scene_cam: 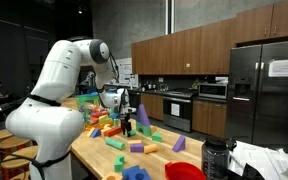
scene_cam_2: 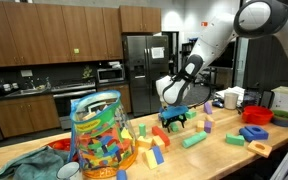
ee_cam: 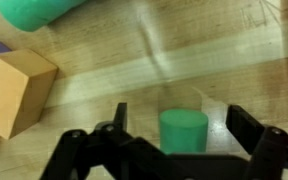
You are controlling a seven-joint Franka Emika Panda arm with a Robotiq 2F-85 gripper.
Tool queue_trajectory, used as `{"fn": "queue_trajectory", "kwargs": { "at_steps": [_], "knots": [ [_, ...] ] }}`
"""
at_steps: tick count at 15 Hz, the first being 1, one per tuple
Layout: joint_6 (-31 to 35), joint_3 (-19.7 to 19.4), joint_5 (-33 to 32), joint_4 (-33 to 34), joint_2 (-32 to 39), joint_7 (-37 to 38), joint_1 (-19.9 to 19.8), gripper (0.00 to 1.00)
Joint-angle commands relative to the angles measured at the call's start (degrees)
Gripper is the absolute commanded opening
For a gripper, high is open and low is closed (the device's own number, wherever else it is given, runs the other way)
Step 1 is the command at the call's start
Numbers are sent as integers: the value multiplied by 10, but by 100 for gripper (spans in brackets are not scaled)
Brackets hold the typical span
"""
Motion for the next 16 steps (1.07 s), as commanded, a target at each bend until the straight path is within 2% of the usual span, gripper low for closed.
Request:
{"fn": "queue_trajectory", "kwargs": {
  "at_steps": [1,10,16],
  "knots": [
    [-1,0,1,1,0,-1,0,100],
    [-2,1,-1,1,-3,2,4,100],
    [22,8,15,-46,-35,-2,-3,100]
  ]
}}
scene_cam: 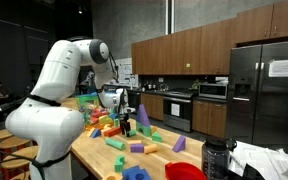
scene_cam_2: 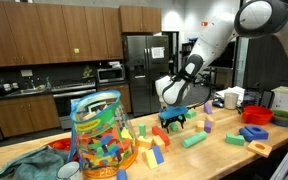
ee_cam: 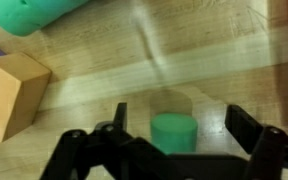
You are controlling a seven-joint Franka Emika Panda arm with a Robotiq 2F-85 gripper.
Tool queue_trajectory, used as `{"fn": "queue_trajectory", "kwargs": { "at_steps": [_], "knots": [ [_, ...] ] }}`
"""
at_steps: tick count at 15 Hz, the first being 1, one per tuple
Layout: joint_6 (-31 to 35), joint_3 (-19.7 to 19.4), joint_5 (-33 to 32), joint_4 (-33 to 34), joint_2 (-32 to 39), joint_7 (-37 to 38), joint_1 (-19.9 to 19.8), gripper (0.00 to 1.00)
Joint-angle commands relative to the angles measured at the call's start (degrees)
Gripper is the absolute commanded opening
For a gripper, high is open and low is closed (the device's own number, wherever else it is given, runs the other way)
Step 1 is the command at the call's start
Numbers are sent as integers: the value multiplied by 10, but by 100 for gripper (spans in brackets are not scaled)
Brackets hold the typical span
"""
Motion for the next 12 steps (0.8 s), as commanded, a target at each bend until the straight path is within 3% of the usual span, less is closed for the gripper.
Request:
{"fn": "queue_trajectory", "kwargs": {
  "at_steps": [1,6,7,10,11,12],
  "knots": [
    [21,2,17,-48,-34,-2,-7,100],
    [31,2,37,-65,-39,-5,-14,100],
    [32,2,41,-68,-38,-6,-14,82],
    [34,3,51,-74,-42,-7,-14,81],
    [35,4,53,-77,-43,-8,-14,69],
    [34,3,53,-79,-44,-8,-14,75]
  ]
}}
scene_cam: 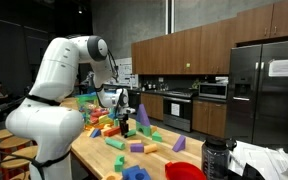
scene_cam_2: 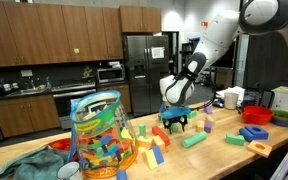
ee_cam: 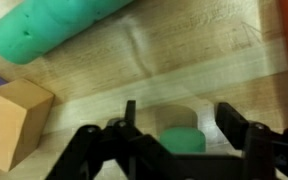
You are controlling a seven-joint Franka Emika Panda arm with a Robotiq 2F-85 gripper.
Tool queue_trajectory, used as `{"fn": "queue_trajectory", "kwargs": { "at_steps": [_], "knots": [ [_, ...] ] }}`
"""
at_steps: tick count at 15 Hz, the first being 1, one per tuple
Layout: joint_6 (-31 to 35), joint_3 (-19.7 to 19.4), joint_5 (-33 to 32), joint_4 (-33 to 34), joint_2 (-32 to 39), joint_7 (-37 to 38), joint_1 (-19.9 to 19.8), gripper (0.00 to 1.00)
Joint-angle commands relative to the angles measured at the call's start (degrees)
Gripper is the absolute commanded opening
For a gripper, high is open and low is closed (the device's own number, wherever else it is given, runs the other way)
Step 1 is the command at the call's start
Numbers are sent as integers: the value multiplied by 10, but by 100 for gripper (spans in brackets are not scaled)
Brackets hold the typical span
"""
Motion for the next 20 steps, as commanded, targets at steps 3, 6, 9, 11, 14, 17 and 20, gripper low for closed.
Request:
{"fn": "queue_trajectory", "kwargs": {
  "at_steps": [3,6,9,11,14,17,20],
  "knots": [
    [-1,3,9,-38,-20,-7,-7,86],
    [-4,4,12,-40,-21,-11,-9,60],
    [-4,6,14,-39,-21,-12,-8,53],
    [-5,8,14,-39,-22,-13,-8,40],
    [-3,12,16,-39,-23,-16,-9,15],
    [4,21,26,-39,-20,-32,-13,0],
    [26,24,43,-42,-18,-52,-18,0]
  ]
}}
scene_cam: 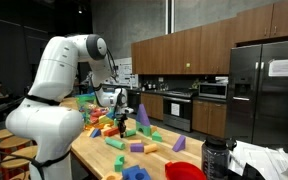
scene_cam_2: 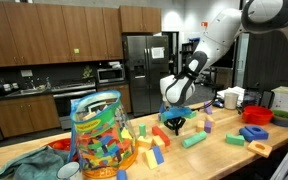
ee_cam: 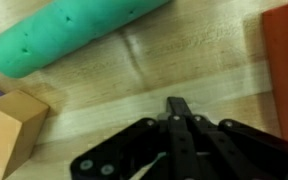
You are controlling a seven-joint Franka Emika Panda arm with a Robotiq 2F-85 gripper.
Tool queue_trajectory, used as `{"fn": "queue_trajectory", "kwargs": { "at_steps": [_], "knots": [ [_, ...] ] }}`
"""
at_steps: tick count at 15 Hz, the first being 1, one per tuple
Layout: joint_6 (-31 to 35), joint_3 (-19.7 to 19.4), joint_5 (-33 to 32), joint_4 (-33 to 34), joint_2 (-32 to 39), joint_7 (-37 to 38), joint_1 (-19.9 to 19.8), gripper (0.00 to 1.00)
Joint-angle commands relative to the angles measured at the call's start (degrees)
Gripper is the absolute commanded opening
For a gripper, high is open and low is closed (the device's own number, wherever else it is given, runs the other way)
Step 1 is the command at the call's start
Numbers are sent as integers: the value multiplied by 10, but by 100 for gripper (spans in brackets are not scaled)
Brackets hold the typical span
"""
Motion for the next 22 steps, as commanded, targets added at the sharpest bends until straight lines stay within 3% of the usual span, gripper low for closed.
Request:
{"fn": "queue_trajectory", "kwargs": {
  "at_steps": [1,13,19,22],
  "knots": [
    [35,10,31,-27,-4,-36,-17,0],
    [182,45,203,-57,-4,-184,-56,0],
    [249,-4,159,-62,2,-154,-17,0],
    [205,-57,97,-76,-13,-113,24,0]
  ]
}}
